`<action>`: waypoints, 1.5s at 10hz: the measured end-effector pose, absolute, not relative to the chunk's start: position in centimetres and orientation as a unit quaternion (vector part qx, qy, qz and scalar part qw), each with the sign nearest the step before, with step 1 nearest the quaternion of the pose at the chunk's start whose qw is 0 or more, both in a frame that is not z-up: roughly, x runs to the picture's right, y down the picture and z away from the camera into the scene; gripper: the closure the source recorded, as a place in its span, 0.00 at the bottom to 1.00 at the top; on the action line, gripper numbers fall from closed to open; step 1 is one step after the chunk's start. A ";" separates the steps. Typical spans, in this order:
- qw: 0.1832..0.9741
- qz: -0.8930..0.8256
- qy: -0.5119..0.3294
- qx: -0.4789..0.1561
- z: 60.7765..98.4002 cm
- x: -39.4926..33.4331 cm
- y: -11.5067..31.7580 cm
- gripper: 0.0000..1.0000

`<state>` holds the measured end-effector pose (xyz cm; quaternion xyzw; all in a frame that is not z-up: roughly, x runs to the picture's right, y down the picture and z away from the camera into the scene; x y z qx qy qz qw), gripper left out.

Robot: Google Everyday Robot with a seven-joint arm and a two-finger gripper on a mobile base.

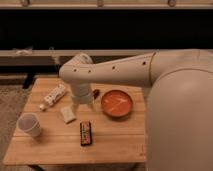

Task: Push the ceramic bowl across the table

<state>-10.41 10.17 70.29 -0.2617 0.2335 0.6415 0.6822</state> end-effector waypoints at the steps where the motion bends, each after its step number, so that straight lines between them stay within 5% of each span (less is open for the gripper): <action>1: 0.685 0.640 0.234 -0.257 70.3 -10.1 10.1 0.35; 8: 0.689 0.649 0.221 -0.235 80.0 0.6 4.8 0.35; 12: 0.685 0.644 0.215 -0.265 87.2 1.8 7.1 0.35; 15: 0.682 0.637 0.213 -0.288 89.1 1.1 8.3 0.35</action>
